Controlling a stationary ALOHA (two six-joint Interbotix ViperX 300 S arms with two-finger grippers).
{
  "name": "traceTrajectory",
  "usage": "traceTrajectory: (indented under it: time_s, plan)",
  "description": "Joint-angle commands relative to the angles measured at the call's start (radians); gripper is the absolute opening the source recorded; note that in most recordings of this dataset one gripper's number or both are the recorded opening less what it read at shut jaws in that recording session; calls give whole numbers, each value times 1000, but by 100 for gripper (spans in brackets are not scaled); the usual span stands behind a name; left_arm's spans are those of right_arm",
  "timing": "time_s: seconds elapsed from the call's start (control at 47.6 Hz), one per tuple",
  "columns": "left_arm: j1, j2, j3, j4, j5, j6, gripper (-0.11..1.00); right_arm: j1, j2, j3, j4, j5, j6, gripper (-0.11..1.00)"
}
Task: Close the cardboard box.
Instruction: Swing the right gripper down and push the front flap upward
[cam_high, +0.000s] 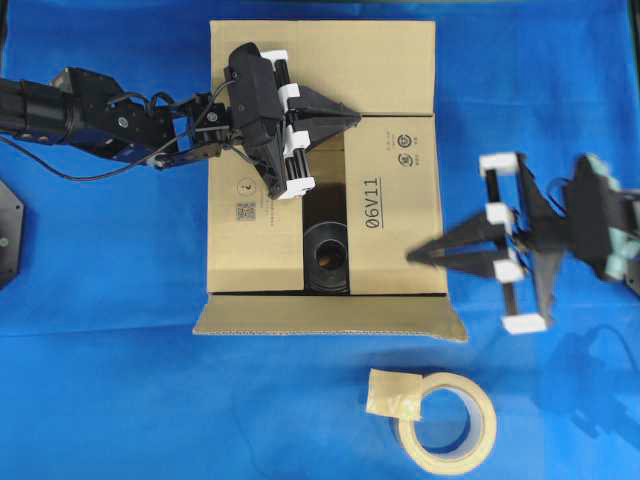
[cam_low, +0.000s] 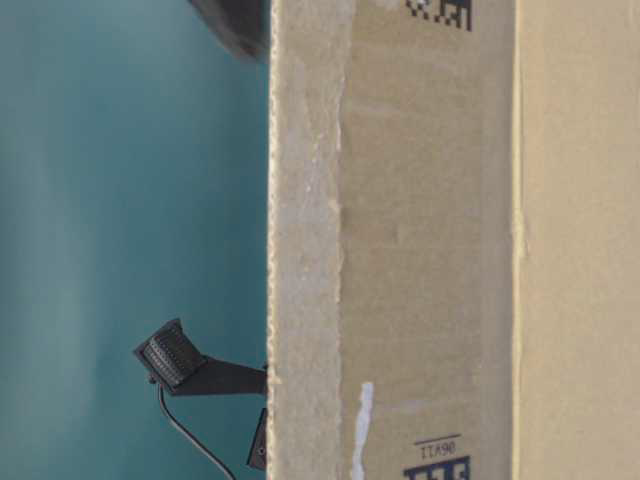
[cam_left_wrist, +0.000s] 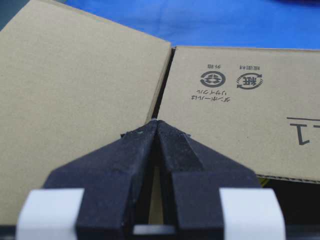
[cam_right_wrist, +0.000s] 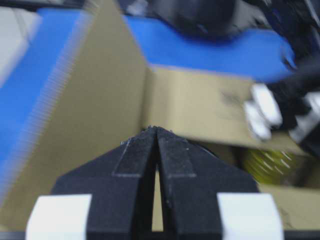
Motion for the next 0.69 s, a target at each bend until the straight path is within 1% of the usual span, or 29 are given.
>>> traceTrajectory:
  time_s: [0.0,0.126,0.252,0.378,0.504,0.672]
  plan:
    - [3,-14,-3,3,0,-2,0,64,-28,-21,-6,-5,-5,0]
    - [3,-12,-2,2,0,-2,0,160,-8,-25,-28,-23,-14,0]
    - [3,-12,-3,3,0,-2,0,209,38,-34,-41,-34,-20,0]
    - [3,-14,-2,3,-2,-2,0,212,95,-40,-40,-38,-20,0]
    - [3,-12,-3,2,0,-3,0,204,112,-43,-40,-38,-23,0]
    - [3,-14,-3,3,-2,-3,0,146,94,-32,-32,-26,-23,0]
